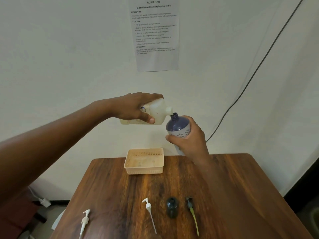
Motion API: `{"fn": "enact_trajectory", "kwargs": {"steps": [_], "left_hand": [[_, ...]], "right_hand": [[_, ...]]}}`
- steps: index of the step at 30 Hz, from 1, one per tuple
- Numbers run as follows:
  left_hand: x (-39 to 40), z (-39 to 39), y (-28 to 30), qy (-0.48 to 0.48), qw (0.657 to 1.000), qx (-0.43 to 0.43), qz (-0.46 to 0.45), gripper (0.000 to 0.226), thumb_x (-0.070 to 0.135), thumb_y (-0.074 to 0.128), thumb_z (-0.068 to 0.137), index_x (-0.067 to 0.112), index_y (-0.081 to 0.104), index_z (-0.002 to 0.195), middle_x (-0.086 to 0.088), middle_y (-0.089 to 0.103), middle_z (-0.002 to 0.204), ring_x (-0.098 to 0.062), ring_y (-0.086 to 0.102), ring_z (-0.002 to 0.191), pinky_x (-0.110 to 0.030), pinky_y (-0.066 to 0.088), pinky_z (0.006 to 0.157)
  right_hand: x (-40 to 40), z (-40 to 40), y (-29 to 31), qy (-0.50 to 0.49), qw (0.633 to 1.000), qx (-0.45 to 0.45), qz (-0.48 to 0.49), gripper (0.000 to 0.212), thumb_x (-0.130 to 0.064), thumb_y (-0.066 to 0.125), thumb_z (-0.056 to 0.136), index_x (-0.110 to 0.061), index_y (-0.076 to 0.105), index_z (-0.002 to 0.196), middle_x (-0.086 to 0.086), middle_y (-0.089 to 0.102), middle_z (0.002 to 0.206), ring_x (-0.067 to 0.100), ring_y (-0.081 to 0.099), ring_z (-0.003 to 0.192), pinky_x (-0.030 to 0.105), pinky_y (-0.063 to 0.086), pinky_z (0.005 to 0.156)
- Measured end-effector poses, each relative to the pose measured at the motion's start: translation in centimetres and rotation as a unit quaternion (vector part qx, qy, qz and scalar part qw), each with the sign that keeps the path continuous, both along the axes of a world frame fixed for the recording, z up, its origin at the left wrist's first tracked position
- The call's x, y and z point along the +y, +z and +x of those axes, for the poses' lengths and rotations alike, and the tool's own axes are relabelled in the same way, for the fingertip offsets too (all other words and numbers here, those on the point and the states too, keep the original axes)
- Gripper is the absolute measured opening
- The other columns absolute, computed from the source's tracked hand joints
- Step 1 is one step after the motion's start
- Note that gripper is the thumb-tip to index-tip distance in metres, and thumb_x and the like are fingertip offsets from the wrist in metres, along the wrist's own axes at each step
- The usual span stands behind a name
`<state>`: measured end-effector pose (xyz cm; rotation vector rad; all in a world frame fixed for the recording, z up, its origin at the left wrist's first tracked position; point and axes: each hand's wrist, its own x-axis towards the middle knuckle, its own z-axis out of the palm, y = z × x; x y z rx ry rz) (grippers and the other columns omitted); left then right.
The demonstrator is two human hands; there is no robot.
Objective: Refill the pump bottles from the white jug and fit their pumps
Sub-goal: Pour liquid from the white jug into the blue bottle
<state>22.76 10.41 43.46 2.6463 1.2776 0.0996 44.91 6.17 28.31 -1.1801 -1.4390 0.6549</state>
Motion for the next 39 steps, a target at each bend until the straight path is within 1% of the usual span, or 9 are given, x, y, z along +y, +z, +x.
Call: {"fn": "enact_trajectory", "kwargs": {"steps": [9, 13, 15, 18, 21, 24, 26, 32, 39], "left_hand": [[-0.1, 0.2, 0.3, 0.006, 1.0, 0.013, 0.006, 0.091, 0.06, 0.065, 0.077, 0.028, 0.034, 0.157, -0.001, 0.055, 0.138, -0.026, 0.051, 0.124, -0.05, 0.049, 0.106], [0.3, 0.1, 0.1, 0.005, 1.0, 0.014, 0.01, 0.086, 0.05, 0.077, 0.087, 0.028, 0.033, 0.158, -0.003, 0.055, 0.14, -0.027, 0.05, 0.125, -0.051, 0.048, 0.107], [0.6, 0.0, 0.1, 0.004, 1.0, 0.013, 0.015, 0.081, 0.044, 0.077, 0.091, 0.028, 0.034, 0.158, -0.003, 0.055, 0.14, -0.026, 0.05, 0.125, -0.051, 0.047, 0.108], [0.6, 0.0, 0.1, -0.002, 1.0, 0.018, 0.017, 0.082, 0.047, 0.076, 0.09, 0.027, 0.034, 0.157, -0.002, 0.055, 0.138, -0.026, 0.051, 0.124, -0.052, 0.047, 0.107], [0.7, 0.1, 0.2, -0.004, 1.0, 0.019, 0.019, 0.08, 0.043, 0.077, 0.091, 0.028, 0.034, 0.157, -0.002, 0.055, 0.138, -0.026, 0.051, 0.124, -0.051, 0.048, 0.107], [0.5, 0.1, 0.3, -0.004, 1.0, 0.017, 0.02, 0.085, 0.051, 0.077, 0.088, 0.028, 0.034, 0.157, -0.002, 0.055, 0.138, -0.026, 0.051, 0.123, -0.052, 0.048, 0.106], [0.4, 0.1, 0.4, -0.004, 1.0, 0.017, 0.02, 0.089, 0.059, 0.07, 0.08, 0.029, 0.035, 0.157, -0.002, 0.056, 0.136, -0.026, 0.052, 0.122, -0.051, 0.049, 0.104], [0.4, 0.1, 0.4, -0.002, 0.999, 0.024, 0.024, 0.09, 0.062, 0.066, 0.078, 0.031, 0.035, 0.156, -0.001, 0.056, 0.135, -0.025, 0.053, 0.121, -0.051, 0.048, 0.105], [1.2, -0.2, 0.1, -0.005, 0.999, 0.023, 0.03, 0.081, 0.047, 0.076, 0.09, 0.03, 0.034, 0.157, -0.001, 0.055, 0.138, -0.026, 0.051, 0.123, -0.052, 0.047, 0.107]], "right_hand": [[0.0, 0.1, -0.1, -0.001, 1.0, -0.007, -0.001, 0.074, -0.039, 0.092, 0.066, -0.038, 0.051, 0.128, -0.022, 0.061, 0.111, -0.001, 0.061, 0.097, 0.007, 0.05, 0.065], [-0.1, 0.1, 0.0, -0.001, 1.0, -0.004, 0.002, 0.073, -0.038, 0.093, 0.066, -0.038, 0.052, 0.127, -0.022, 0.062, 0.11, -0.003, 0.06, 0.098, 0.008, 0.051, 0.067], [-0.1, 0.1, 0.0, 0.001, 1.0, -0.002, 0.003, 0.072, -0.038, 0.092, 0.066, -0.038, 0.052, 0.126, -0.02, 0.062, 0.11, -0.004, 0.061, 0.097, 0.01, 0.052, 0.067], [-0.1, 0.1, 0.0, 0.002, 1.0, -0.002, 0.004, 0.072, -0.039, 0.092, 0.066, -0.039, 0.052, 0.125, -0.022, 0.062, 0.11, -0.006, 0.06, 0.097, 0.009, 0.051, 0.067], [-0.1, 0.1, 0.1, 0.001, 1.0, 0.0, 0.005, 0.071, -0.039, 0.092, 0.065, -0.041, 0.051, 0.123, -0.023, 0.062, 0.108, -0.009, 0.058, 0.098, 0.007, 0.05, 0.066], [-0.1, 0.0, 0.1, -0.002, 1.0, 0.0, 0.007, 0.07, -0.039, 0.092, 0.065, -0.041, 0.052, 0.122, -0.024, 0.062, 0.106, -0.011, 0.058, 0.097, 0.006, 0.049, 0.065], [-0.1, 0.1, 0.1, -0.004, 1.0, 0.0, 0.009, 0.07, -0.039, 0.092, 0.064, -0.042, 0.052, 0.121, -0.025, 0.062, 0.105, -0.011, 0.058, 0.097, 0.006, 0.049, 0.065], [-0.1, 0.1, 0.1, -0.003, 1.0, -0.001, 0.008, 0.07, -0.04, 0.092, 0.064, -0.042, 0.051, 0.121, -0.026, 0.061, 0.105, -0.013, 0.057, 0.097, 0.005, 0.048, 0.064], [-0.1, -0.1, 0.1, -0.003, 1.0, 0.0, 0.006, 0.069, -0.039, 0.092, 0.064, -0.043, 0.051, 0.12, -0.026, 0.062, 0.104, -0.012, 0.058, 0.097, 0.006, 0.049, 0.065]]}}
